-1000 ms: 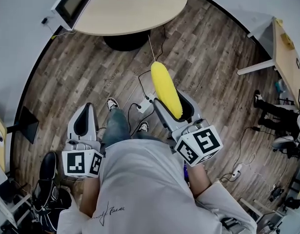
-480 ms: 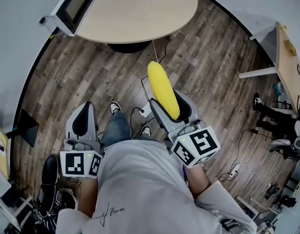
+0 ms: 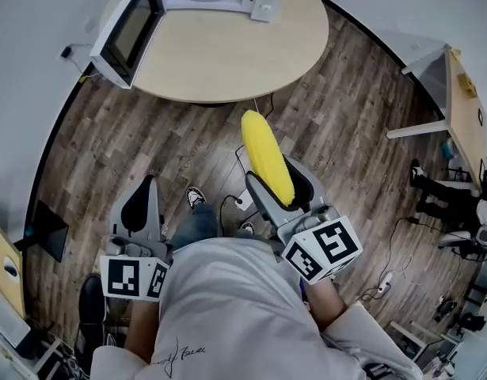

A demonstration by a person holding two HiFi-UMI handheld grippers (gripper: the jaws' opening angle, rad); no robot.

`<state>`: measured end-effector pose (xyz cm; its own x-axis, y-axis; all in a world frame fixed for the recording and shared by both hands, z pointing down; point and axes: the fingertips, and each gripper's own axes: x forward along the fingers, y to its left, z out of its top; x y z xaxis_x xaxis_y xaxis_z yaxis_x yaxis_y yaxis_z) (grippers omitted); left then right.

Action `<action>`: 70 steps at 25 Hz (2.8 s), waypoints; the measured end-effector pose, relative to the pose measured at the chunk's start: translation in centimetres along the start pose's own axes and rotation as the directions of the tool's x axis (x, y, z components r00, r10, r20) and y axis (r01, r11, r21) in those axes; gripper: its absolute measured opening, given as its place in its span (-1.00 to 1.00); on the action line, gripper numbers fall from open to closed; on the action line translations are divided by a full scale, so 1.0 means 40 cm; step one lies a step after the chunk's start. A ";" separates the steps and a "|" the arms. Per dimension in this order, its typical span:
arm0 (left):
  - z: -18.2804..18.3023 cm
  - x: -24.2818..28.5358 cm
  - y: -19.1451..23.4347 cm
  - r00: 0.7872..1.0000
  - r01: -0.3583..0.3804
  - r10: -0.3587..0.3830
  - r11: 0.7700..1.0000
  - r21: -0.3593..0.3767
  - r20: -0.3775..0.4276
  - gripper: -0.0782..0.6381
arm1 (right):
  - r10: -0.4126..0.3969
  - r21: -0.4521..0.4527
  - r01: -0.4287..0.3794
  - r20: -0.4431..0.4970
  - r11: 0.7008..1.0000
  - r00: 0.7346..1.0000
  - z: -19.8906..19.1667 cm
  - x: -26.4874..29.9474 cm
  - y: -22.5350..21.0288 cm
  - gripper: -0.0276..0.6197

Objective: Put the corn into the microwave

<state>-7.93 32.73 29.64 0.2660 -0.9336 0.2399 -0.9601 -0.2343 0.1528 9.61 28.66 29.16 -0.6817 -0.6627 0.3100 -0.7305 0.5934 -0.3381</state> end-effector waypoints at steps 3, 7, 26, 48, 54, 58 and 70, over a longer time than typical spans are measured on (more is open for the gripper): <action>0.028 0.017 0.056 1.000 0.010 -0.010 1.000 0.011 0.021 -0.80 | -0.010 -0.016 0.011 0.022 1.000 1.000 0.030 0.051 0.021 -0.10; 0.063 0.027 0.144 0.999 0.011 -0.012 1.000 0.003 0.050 -0.80 | -0.029 -0.019 0.029 0.045 0.999 0.999 0.057 0.114 0.057 -0.10; 0.134 0.045 0.261 0.992 0.056 -0.058 0.998 0.016 0.108 -0.81 | 0.009 -0.019 -0.008 0.080 1.000 0.997 0.127 0.260 0.146 -0.10; 0.234 0.351 0.314 0.991 0.097 -0.101 0.994 0.041 0.089 -0.81 | 0.026 0.019 -0.028 0.099 0.999 0.995 0.257 0.497 -0.038 -0.10; 0.267 0.454 0.336 0.991 0.095 -0.098 0.995 0.035 0.095 -0.81 | 0.039 0.022 -0.042 0.102 0.999 0.994 0.307 0.572 -0.105 -0.10; 0.286 0.522 0.339 0.991 0.097 -0.100 0.995 0.040 0.093 -0.81 | 0.050 0.026 -0.053 0.109 0.998 0.993 0.343 0.612 -0.151 -0.10; 0.327 0.731 0.318 0.990 0.104 -0.109 0.992 0.068 0.090 -0.81 | 0.077 0.025 -0.081 0.135 0.996 0.988 0.425 0.709 -0.306 -0.10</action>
<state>-13.50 -1.10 26.07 0.3606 -0.9229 0.1348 -0.9310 -0.3476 0.1112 -0.10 -5.16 27.00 -0.7245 -0.6703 0.1602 -0.6713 0.6336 -0.3847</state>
